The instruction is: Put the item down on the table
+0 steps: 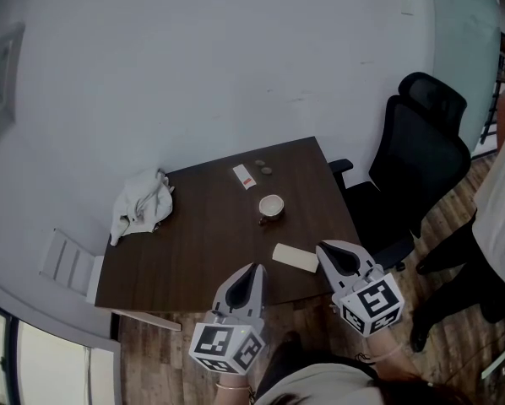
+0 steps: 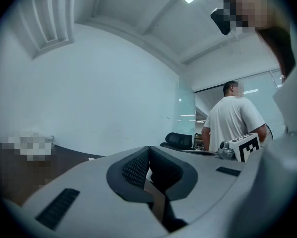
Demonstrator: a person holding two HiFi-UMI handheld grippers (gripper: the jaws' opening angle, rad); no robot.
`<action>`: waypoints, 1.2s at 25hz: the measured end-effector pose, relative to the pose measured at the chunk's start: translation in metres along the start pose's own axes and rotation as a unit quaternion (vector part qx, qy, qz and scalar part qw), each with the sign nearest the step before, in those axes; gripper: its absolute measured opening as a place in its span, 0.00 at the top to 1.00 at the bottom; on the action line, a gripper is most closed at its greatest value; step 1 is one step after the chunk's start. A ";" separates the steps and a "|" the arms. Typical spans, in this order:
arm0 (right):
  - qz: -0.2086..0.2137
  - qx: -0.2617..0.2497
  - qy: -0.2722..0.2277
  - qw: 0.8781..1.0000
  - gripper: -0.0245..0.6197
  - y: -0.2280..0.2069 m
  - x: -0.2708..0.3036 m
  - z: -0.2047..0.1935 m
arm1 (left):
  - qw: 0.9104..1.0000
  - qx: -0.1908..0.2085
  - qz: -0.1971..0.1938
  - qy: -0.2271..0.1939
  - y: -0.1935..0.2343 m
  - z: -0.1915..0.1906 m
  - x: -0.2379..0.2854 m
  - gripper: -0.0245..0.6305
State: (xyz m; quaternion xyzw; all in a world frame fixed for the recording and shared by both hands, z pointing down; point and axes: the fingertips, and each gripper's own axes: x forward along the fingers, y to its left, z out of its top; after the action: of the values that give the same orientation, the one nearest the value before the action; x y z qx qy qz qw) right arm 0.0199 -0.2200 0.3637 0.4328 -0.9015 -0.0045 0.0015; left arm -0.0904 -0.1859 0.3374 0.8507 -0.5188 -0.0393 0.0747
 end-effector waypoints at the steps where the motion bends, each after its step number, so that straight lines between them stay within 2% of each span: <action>1: -0.001 0.000 -0.001 1.000 0.95 0.000 -0.002 0.001 | 1.000 0.000 0.000 0.000 -0.002 0.000 -0.001 0.93; 16: -0.011 -0.002 -0.001 1.000 0.95 -0.004 -0.016 0.005 | 1.000 -0.002 0.003 0.000 -0.013 0.000 -0.002 0.93; 30: -0.028 -0.008 0.004 1.000 0.95 -0.018 -0.003 0.004 | 1.000 0.003 -0.013 0.001 -0.004 0.000 0.020 0.93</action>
State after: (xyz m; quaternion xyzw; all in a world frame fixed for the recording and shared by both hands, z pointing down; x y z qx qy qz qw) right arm 0.0362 -0.2289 0.3597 0.4576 -0.8890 -0.0104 0.0083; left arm -0.0777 -0.2021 0.3373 0.8575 -0.5079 -0.0382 0.0722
